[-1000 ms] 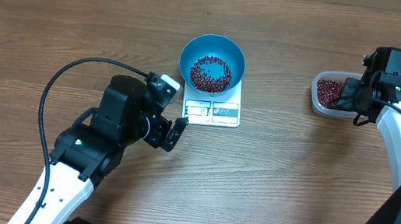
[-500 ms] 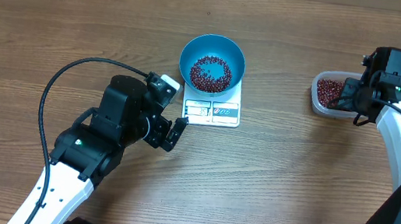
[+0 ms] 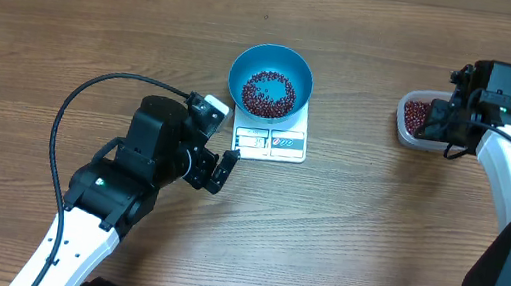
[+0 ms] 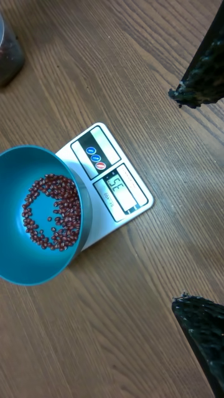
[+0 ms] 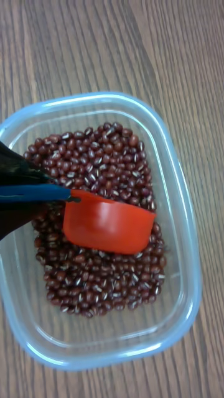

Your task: Scoop item into bowl and weigh 150g on scale

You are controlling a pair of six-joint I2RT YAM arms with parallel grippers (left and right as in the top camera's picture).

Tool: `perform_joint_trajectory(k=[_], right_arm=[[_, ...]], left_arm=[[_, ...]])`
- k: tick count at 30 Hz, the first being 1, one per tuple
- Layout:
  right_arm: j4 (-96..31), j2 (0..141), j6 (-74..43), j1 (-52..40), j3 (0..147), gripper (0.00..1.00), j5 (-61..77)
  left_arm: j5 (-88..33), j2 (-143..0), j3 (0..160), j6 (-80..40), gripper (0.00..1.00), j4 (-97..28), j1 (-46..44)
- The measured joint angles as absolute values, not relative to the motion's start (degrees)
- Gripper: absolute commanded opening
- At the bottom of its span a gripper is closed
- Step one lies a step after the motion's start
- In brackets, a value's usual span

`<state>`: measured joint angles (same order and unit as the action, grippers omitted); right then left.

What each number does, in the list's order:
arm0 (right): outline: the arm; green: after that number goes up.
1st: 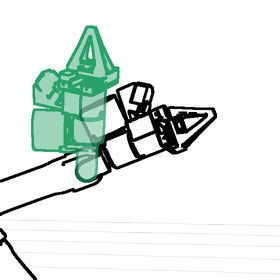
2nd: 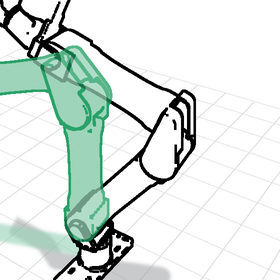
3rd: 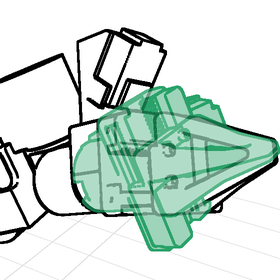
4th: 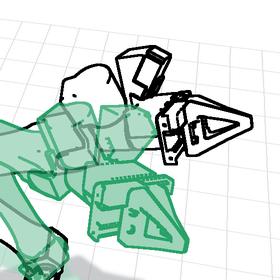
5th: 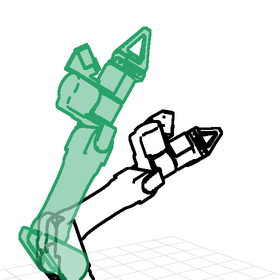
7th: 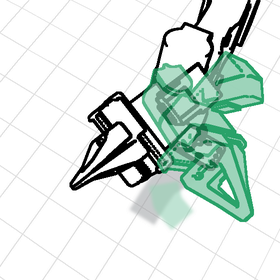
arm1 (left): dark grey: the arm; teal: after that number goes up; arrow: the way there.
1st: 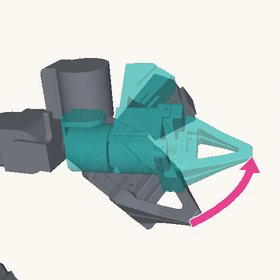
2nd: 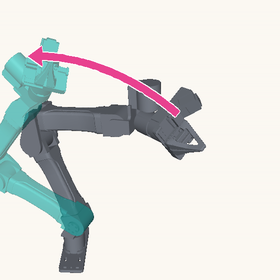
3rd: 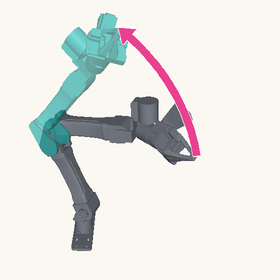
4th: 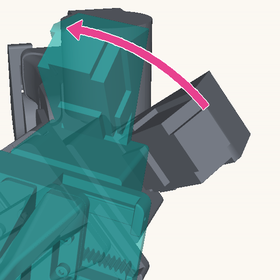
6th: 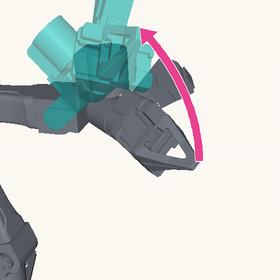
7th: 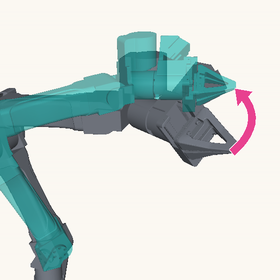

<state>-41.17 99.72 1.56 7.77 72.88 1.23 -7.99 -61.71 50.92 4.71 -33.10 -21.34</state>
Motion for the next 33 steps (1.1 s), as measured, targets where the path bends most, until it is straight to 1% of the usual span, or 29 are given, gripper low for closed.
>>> perform_joint_trajectory(k=[6,15,21,33], right_arm=[[-41.2,100.0,1.8,8.5,72.9,0.04,5.1],[-41.2,100.4,1.9,15.1,72.9,0.04,15.9],[-42.0,100.9,2.8,17.8,72.9,0.04,21.6],[-42.5,101.5,3.1,20.2,72.9,0.04,27.7]], left_arm=[[-8.0,-61.7,50.9,4.7,1.00,-33.1,-21.3],[-8.0,-61.7,50.9,4.7,1.00,-33.1,-21.3],[-8.0,-61.7,50.9,4.7,1.00,-33.1,-21.3],[-8.0,-61.7,50.9,4.7,1.00,-33.1,-21.3]])
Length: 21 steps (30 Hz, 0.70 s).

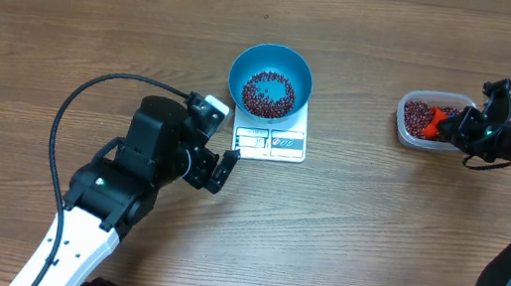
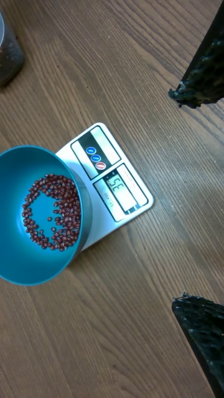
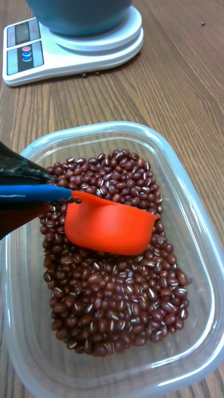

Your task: Scoop item into bowl and weigh 150g on scale

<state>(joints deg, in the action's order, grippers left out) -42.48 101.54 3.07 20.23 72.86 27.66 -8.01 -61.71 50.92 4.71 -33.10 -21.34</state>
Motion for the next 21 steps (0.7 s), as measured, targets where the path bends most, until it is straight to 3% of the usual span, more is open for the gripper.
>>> perform_joint_trajectory(k=[21], right_arm=[[-43.7,103.8,3.0,26.8,72.8,0.04,35.9]], left_arm=[[-8.0,-61.7,50.9,4.7,1.00,-33.1,-21.3]])
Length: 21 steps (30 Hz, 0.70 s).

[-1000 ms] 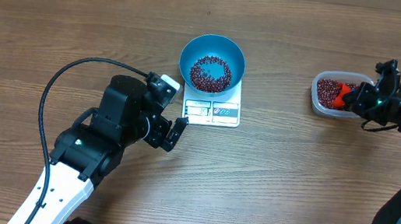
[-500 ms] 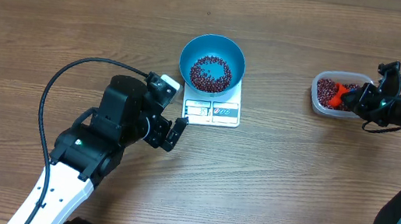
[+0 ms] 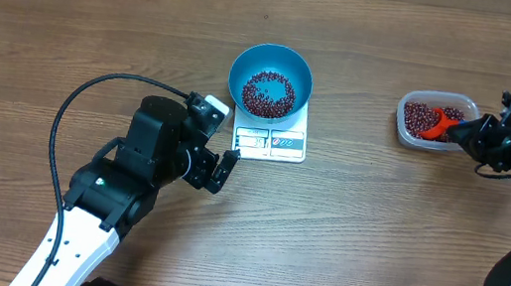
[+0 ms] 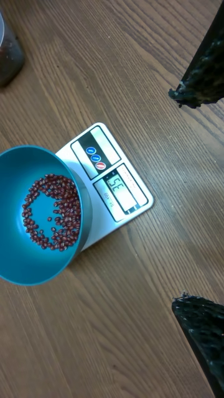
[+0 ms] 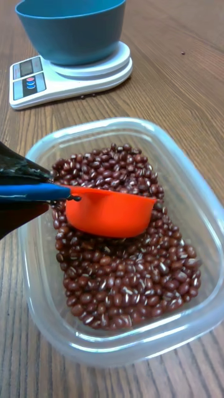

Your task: Scoop item into bowl and weigh 150g on scale

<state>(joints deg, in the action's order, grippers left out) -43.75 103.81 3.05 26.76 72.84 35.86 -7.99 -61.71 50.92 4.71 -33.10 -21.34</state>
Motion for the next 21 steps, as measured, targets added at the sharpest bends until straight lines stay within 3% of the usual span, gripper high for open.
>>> perform_joint_trajectory(k=[21], right_arm=[[-43.1,111.4,5.8,31.1,72.8,0.04,51.7]], left_arm=[[-8.0,-61.7,50.9,4.7,1.00,-33.1,-21.3]])
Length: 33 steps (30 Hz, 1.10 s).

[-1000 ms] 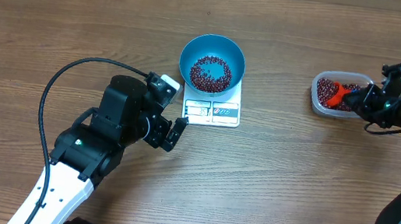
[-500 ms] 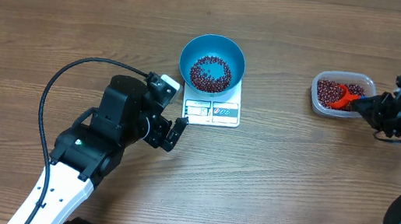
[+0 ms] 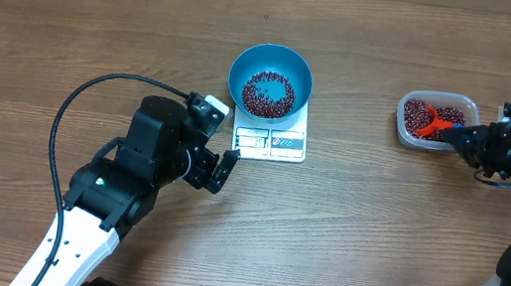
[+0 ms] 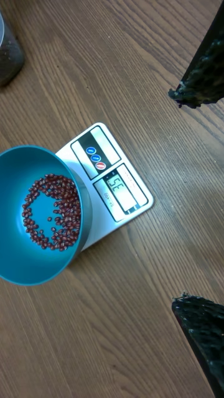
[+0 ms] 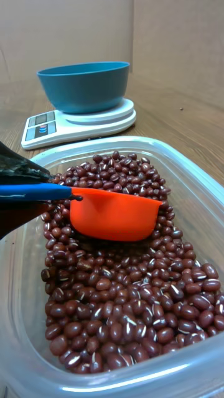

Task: Scoop item into bowl and weigh 150g on scale
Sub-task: 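Lift the filled scoop out of the tub with the right gripper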

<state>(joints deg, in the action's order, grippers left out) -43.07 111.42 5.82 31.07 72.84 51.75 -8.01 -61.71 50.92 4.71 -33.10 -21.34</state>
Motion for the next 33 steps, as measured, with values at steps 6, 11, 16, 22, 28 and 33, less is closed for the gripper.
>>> perform_joint_trajectory(k=[6,11,16,22,28,33], right_arm=[[-43.1,113.0,5.8,33.0,72.8,0.04,54.0],[-42.7,115.6,5.8,34.5,72.8,0.04,59.2],[-42.8,116.7,5.8,35.4,72.8,0.04,62.4],[-43.0,116.7,5.8,37.4,72.8,0.04,65.7],[-43.4,116.7,5.8,39.4,72.8,0.04,67.3],[-44.3,116.7,5.8,40.3,72.8,0.04,67.5]], left_arm=[[-8.0,-61.7,50.9,4.7,1.00,-33.1,-21.3],[-8.0,-61.7,50.9,4.7,0.99,-33.1,-21.3],[-8.0,-61.7,50.9,4.7,1.00,-33.1,-21.3],[-8.0,-61.7,50.9,4.7,0.99,-33.1,-21.3],[-8.0,-61.7,50.9,4.7,1.00,-33.1,-21.3],[-8.0,-61.7,50.9,4.7,1.00,-33.1,-21.3]])
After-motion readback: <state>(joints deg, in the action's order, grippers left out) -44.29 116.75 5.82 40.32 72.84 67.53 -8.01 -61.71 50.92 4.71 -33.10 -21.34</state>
